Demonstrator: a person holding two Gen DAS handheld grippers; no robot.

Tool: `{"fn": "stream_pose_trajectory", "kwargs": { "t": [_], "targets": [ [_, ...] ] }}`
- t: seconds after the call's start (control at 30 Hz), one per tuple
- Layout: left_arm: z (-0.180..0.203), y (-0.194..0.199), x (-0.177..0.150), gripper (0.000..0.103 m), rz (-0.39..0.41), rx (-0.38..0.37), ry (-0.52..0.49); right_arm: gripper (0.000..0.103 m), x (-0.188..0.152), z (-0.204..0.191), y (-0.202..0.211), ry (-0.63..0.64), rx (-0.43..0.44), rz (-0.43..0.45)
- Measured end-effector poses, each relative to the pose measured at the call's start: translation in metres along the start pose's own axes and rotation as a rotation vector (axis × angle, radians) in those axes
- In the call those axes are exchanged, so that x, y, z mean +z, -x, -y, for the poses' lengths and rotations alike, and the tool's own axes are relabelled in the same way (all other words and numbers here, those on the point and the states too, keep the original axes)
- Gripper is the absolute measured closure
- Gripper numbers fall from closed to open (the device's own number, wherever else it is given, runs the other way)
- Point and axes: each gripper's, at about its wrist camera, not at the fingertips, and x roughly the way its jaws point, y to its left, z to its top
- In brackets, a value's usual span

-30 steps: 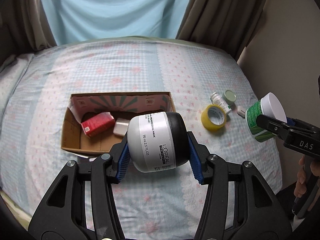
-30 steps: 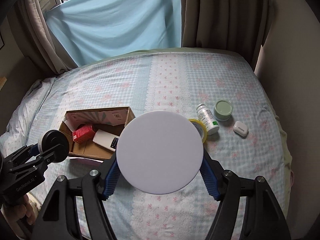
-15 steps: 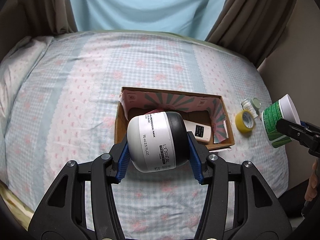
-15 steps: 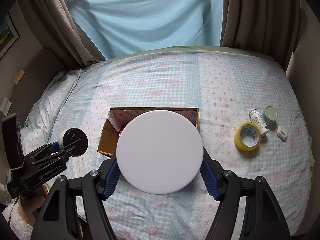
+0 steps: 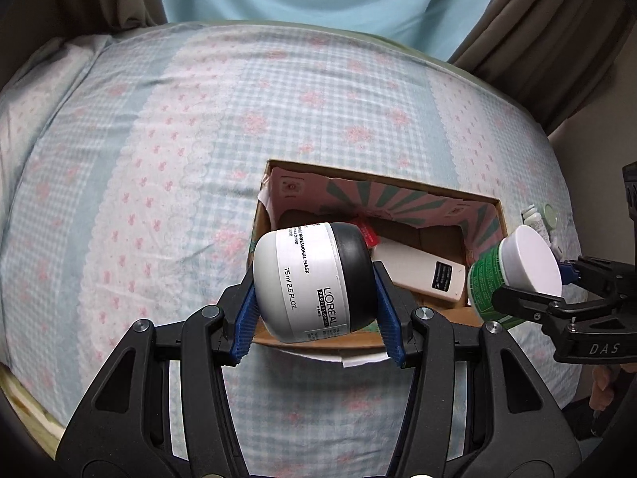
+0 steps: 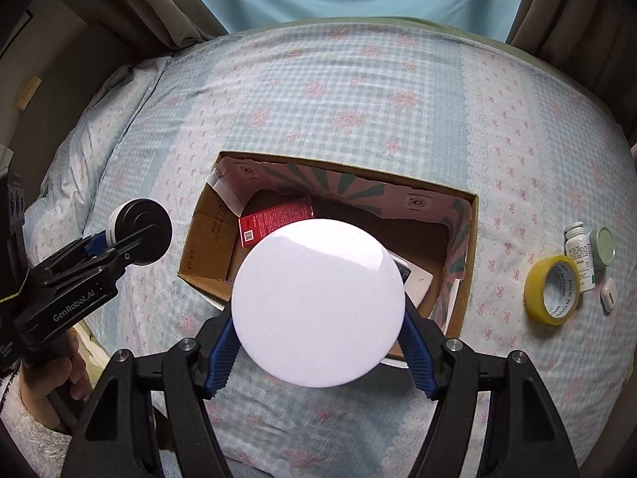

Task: Organize rigid objects
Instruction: 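Carry both jars over the cardboard box with both tools, then open both tools to release the jars into the box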

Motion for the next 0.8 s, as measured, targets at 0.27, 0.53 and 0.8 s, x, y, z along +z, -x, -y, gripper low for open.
{"fn": "stream_pose_trajectory", "kwargs": {
  "t": [0.27,0.53,0.8],
  "targets": [
    [0.012,-0.073,0.005,0.055,-0.172,0.000,-0.084,0.036,0.021,-0.001,-0.078,0.097,0.006,-0.160],
    [0.013,-0.117,0.002,0.055,-0.305,0.011,-0.172,0.036,0.014,-0.007,-0.119,0.208,-0.005,-0.230],
    [0.010,-0.125,-0.003,0.026,-0.355,-0.024,-0.176,0.035,0.010,-0.009,-0.128,0.231,0.045,-0.219]
  ]
}}
